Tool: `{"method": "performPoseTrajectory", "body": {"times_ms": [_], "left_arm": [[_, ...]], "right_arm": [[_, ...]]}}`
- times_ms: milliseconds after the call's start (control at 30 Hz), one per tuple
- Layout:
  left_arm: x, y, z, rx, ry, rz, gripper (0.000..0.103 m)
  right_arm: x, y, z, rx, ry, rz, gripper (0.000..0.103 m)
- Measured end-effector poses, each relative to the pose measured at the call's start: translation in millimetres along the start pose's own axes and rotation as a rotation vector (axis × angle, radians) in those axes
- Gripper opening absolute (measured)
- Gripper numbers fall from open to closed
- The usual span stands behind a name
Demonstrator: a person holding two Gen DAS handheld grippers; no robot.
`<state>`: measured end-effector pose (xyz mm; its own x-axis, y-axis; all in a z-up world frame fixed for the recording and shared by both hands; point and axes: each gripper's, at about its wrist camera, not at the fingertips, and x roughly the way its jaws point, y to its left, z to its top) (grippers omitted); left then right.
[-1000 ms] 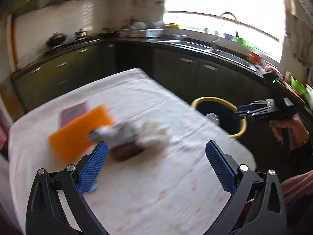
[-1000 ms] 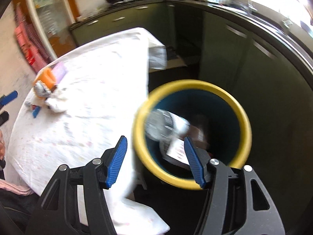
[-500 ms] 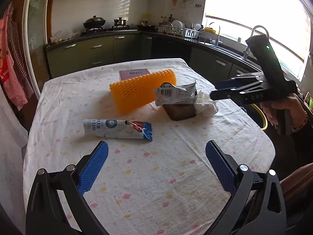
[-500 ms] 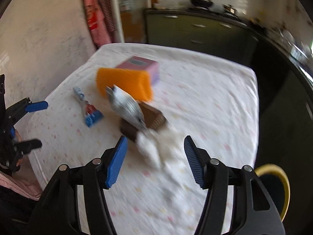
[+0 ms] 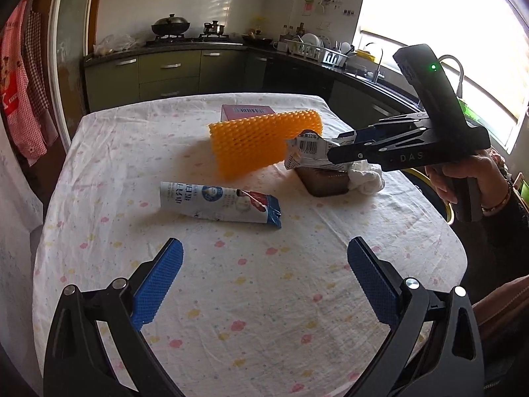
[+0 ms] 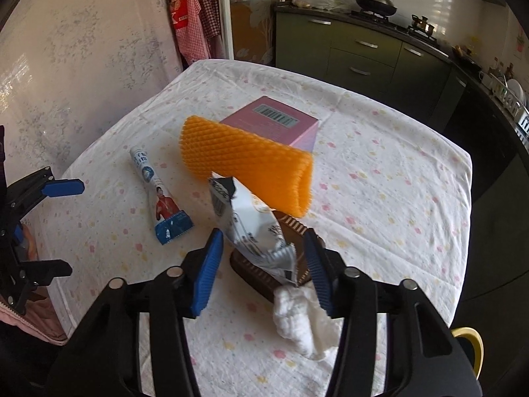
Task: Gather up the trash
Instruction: 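Grasp the silver snack wrapper with the right gripper and lift, then lower the wrapper into the yellow bin and open the right gripper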
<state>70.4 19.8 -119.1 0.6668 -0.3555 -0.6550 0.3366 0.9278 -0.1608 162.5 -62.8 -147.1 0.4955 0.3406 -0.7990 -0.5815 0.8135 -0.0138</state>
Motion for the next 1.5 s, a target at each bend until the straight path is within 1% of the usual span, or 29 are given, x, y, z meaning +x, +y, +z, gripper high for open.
{"method": "performPoseTrajectory", "body": {"times_ms": [33,167,200,233,400,600,700,833,967,1100,1133,1167,1200,1300,1367,1500], "left_arm": [[0.0,-0.3,-0.1,0.000,0.001,-0.001,0.098],[-0.8,-3.2,-0.4,0.008,-0.001,-0.004,0.098],[-1.2,-3.8,-0.4,0.009,-0.002,-0.003,0.098],[-1.8,-4.8,-0.3,0.010,-0.003,-0.002,0.098],[-3.7,-7.7,0.6,0.013,-0.007,0.003,0.098],[-7.3,-14.9,2.2,0.025,-0.013,0.005,0.098],[-7.4,-18.5,2.1,0.030,-0.012,0.002,0.098],[-7.3,-25.4,1.7,0.041,-0.013,-0.006,0.098],[-6.4,-31.6,2.0,0.056,-0.006,-0.012,0.098],[-5.0,-37.3,2.3,0.070,-0.003,-0.021,0.098],[-3.7,-38.8,2.6,0.072,-0.001,-0.023,0.098],[-2.3,-40.0,3.0,0.074,0.002,-0.025,0.098],[-0.3,-42.1,3.6,0.077,0.007,-0.026,0.098],[3.1,-46.4,5.4,0.088,0.013,-0.026,0.098],[4.4,-50.5,6.8,0.095,0.014,-0.030,0.098],[6.0,-60.4,7.9,0.119,0.017,-0.031,0.098]], "right_arm": [[0.4,1.1,0.0,-0.005,0.004,-0.002,0.041],[1.7,0.7,0.8,-0.008,0.004,-0.003,0.038],[1.6,1.4,0.8,-0.009,0.002,-0.004,0.035],[1.1,2.0,0.5,-0.011,-0.001,-0.005,0.032],[-7.8,8.5,-0.9,-0.018,-0.035,0.011,0.026],[-31.6,15.5,-3.3,-0.008,-0.097,0.051,0.026],[-49.4,16.6,-5.5,0.010,-0.140,0.090,0.026],[-77.7,12.6,-13.1,0.040,-0.205,0.084,0.026],[-107.3,-10.7,-38.7,0.127,-0.248,0.007,0.026],[-134.7,-55.9,-90.9,0.320,-0.265,-0.114,0.026],[-141.3,-72.2,-109.6,0.387,-0.262,-0.158,0.026],[-145.8,-85.2,-124.5,0.440,-0.258,-0.195,0.026],[-150.9,-102.0,-145.0,0.512,-0.245,-0.256,0.026],[-157.9,-134.8,-186.9,0.644,-0.212,-0.369,0.026],[-156.6,-151.0,-206.9,0.699,-0.183,-0.430,0.026],[-142.2,-174.9,-233.7,0.771,-0.139,-0.482,0.026]]}}
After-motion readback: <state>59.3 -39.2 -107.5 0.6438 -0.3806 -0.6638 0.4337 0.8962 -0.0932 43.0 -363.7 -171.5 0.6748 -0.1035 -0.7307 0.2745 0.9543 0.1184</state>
